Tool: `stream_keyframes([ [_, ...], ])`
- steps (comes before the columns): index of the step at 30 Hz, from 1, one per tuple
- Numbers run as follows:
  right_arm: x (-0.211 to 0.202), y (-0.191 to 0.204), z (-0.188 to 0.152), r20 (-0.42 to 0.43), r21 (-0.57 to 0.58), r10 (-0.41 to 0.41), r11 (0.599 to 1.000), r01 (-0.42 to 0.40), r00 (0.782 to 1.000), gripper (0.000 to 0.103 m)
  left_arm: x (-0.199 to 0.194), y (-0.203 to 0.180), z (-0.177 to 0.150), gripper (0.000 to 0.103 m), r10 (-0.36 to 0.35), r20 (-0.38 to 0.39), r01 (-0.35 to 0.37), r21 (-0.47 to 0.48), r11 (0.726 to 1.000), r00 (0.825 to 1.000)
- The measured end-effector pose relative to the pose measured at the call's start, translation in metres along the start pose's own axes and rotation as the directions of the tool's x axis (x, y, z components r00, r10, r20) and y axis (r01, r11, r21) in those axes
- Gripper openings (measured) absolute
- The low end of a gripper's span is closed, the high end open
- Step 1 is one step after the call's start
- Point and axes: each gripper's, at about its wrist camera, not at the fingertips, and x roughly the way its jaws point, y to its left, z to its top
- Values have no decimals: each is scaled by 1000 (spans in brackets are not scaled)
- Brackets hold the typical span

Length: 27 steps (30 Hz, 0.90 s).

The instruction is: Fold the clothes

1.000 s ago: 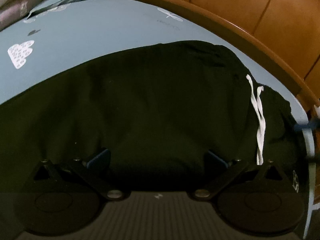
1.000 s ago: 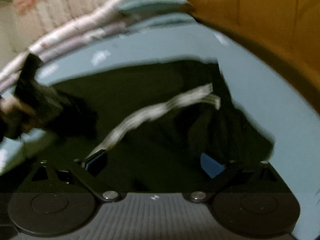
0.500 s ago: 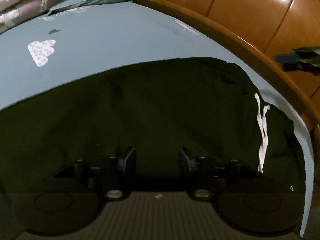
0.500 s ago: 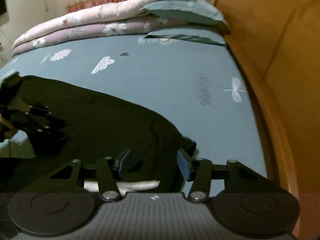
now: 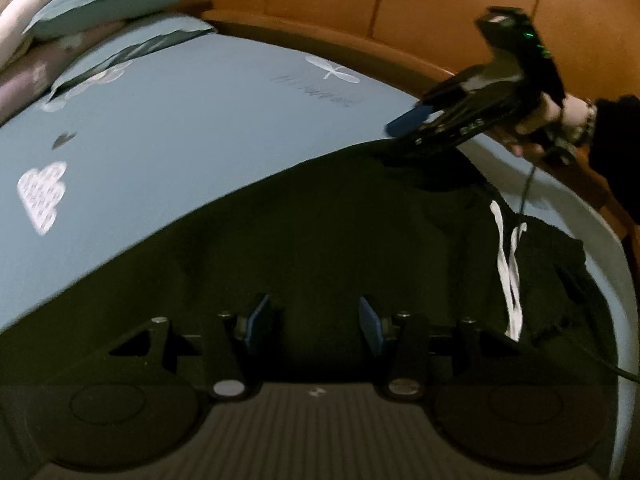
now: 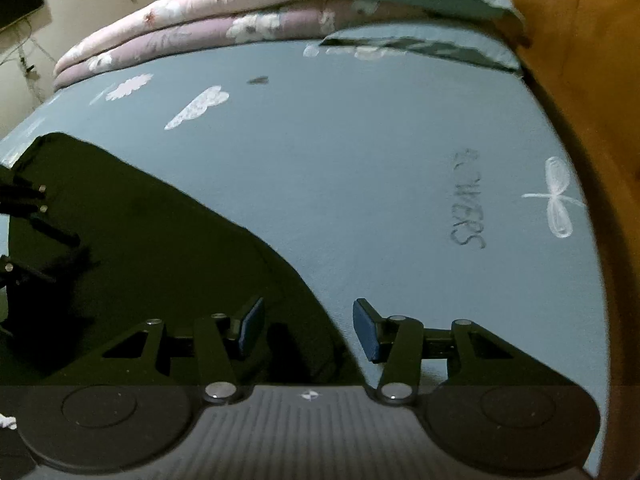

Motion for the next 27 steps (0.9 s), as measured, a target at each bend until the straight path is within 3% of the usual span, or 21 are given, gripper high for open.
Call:
stream_keyframes([
  [2,10,-3,-1,-13,3,-1,1000,1,1000,52,7,0,7,47,0,1,0,29,1000,1000],
  [4,17,-3,-3,-25,1,3,1000,-3,1000,35,15,0,16,47,1,9,-1,49,999,1000],
  [9,18,7,-4,-25,-22,20,1000,-21,999,10,35,0,40,49,-15,33,12,99,995,999],
  [19,-25,36,-7,70,-112,13,994,-5,997,8,73,-9,81,59,-4,72,-18,299,954,997],
  [22,-42,54,-8,89,-173,21,985,-5,996,8,79,-15,88,62,6,79,-35,377,926,997],
  [27,-59,83,-13,83,-278,30,961,-5,996,8,76,-27,87,63,-114,40,77,514,854,993],
])
